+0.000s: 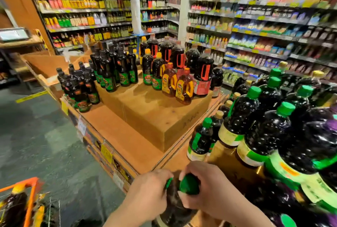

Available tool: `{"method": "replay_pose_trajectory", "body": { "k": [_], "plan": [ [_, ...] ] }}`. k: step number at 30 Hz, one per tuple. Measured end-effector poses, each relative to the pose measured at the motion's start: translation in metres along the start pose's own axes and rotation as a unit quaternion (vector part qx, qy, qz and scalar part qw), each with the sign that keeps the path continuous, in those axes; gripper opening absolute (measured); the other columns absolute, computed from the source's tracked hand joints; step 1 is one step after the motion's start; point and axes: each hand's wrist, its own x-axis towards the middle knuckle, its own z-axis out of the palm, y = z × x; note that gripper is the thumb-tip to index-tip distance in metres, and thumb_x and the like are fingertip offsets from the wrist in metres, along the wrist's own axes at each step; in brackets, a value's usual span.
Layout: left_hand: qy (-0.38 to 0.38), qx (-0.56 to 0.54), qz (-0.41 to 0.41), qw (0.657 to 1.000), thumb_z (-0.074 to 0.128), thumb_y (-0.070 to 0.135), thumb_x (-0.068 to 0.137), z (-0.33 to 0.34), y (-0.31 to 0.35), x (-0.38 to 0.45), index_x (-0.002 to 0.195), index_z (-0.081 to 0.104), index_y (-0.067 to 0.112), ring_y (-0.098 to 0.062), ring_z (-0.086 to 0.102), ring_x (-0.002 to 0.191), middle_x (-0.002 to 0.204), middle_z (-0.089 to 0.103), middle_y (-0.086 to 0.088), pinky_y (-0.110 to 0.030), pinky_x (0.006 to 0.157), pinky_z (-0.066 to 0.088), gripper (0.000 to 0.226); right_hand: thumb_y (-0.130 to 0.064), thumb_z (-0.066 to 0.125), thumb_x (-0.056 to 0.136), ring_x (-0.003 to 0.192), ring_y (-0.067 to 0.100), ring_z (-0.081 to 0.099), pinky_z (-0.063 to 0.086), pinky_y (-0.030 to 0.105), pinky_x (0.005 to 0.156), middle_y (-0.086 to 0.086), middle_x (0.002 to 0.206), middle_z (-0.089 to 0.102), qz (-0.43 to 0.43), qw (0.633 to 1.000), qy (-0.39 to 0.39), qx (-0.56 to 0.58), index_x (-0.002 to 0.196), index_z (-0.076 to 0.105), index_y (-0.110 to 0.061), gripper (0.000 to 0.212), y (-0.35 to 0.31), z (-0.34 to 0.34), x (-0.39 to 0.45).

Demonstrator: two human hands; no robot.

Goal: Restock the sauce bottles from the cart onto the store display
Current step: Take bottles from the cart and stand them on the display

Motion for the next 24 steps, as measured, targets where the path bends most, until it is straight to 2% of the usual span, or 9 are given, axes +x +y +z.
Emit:
{"method": "replay_pose_trajectory", "body": {
  "k": [4,6,8,11,14,17,19,21,24],
  "plan": [
    [-0.005,0.015,-0.001,1.000,0.050,0.037,0.087,0.013,0.022,0.015,0.108,0.055,0.035,-0.014,0.060,0.093,0.101,0.062,0.013,-0.031,0.072,0.050,0.022,-0.037,0.066,0.076,0.089,0.006,0.054,0.045,0.023,0.079,-0.006,0.092,0.061,0.028,0.999,-0.028,-0.027,0.095,0.062,-0.020,0.026,0.012,-0.023,-0.012],
    [-0.011,0.021,0.001,1.000,0.051,0.039,0.085,0.017,0.034,0.022,0.100,0.054,0.034,-0.014,0.061,0.089,0.096,0.062,0.013,-0.033,0.070,0.050,0.016,-0.039,0.066,0.077,0.085,0.013,0.058,0.048,0.030,0.077,0.001,0.092,0.063,0.047,0.998,-0.015,-0.033,0.092,0.063,-0.015,0.028,0.017,-0.029,-0.018],
    [-0.016,0.036,0.007,0.999,0.049,0.037,0.084,0.018,0.044,0.028,0.095,0.052,0.033,-0.014,0.061,0.087,0.093,0.062,0.013,-0.033,0.070,0.050,0.012,-0.043,0.066,0.076,0.079,0.015,0.059,0.048,0.031,0.071,0.004,0.088,0.064,0.070,0.997,0.008,-0.025,0.088,0.063,-0.014,0.031,0.025,-0.032,-0.024],
    [-0.035,0.044,0.012,0.998,0.048,0.033,0.082,0.020,0.053,0.038,0.096,0.051,0.033,-0.015,0.060,0.087,0.094,0.061,0.012,-0.034,0.069,0.051,0.014,-0.050,0.066,0.077,0.076,0.012,0.060,0.049,0.025,0.069,0.000,0.085,0.065,0.124,0.991,0.028,-0.034,0.090,0.062,-0.019,0.034,0.035,-0.032,-0.027],
    [-0.055,0.061,0.024,0.996,0.046,0.027,0.083,0.022,0.060,0.050,0.101,0.053,0.032,-0.017,0.059,0.089,0.097,0.062,0.009,-0.030,0.067,0.047,0.020,-0.059,0.063,0.079,0.072,0.006,0.053,0.044,0.019,0.065,-0.009,0.080,0.057,0.171,0.983,0.056,-0.029,0.092,0.052,-0.027,0.037,0.046,-0.031,-0.031],
    [-0.065,0.075,0.036,0.994,0.045,0.033,0.087,0.022,0.066,0.061,0.106,0.053,0.032,-0.020,0.058,0.091,0.100,0.061,0.007,-0.029,0.064,0.039,0.020,-0.064,0.061,0.078,0.067,0.005,0.050,0.042,0.019,0.058,-0.012,0.072,0.053,0.192,0.977,0.091,-0.035,0.083,0.044,-0.033,0.037,0.054,-0.029,-0.035],
    [-0.079,0.068,0.031,0.994,0.047,0.034,0.085,0.023,0.064,0.068,0.101,0.050,0.032,-0.020,0.058,0.089,0.097,0.060,0.006,-0.031,0.067,0.046,0.016,-0.064,0.063,0.078,0.062,0.003,0.049,0.040,0.018,0.054,-0.013,0.068,0.052,0.220,0.969,0.108,-0.026,0.079,0.041,-0.035,0.036,0.056,-0.026,-0.033],
    [-0.090,0.053,0.028,0.994,0.049,0.031,0.082,0.024,0.059,0.075,0.096,0.049,0.032,-0.018,0.059,0.085,0.091,0.058,0.007,-0.034,0.070,0.052,0.014,-0.064,0.063,0.078,0.065,0.002,0.055,0.048,0.019,0.057,-0.014,0.071,0.057,0.239,0.962,0.132,-0.024,0.086,0.046,-0.034,0.035,0.060,-0.020,-0.027],
    [-0.100,0.041,0.039,0.993,0.053,0.027,0.083,0.022,0.048,0.086,0.094,0.047,0.032,-0.015,0.054,0.078,0.084,0.053,0.010,-0.029,0.062,0.044,0.013,-0.064,0.063,0.078,0.071,0.006,0.061,0.055,0.025,0.064,-0.010,0.078,0.062,0.257,0.953,0.161,-0.021,0.094,0.053,-0.027,0.041,0.064,-0.009,-0.014]
  ]
}}
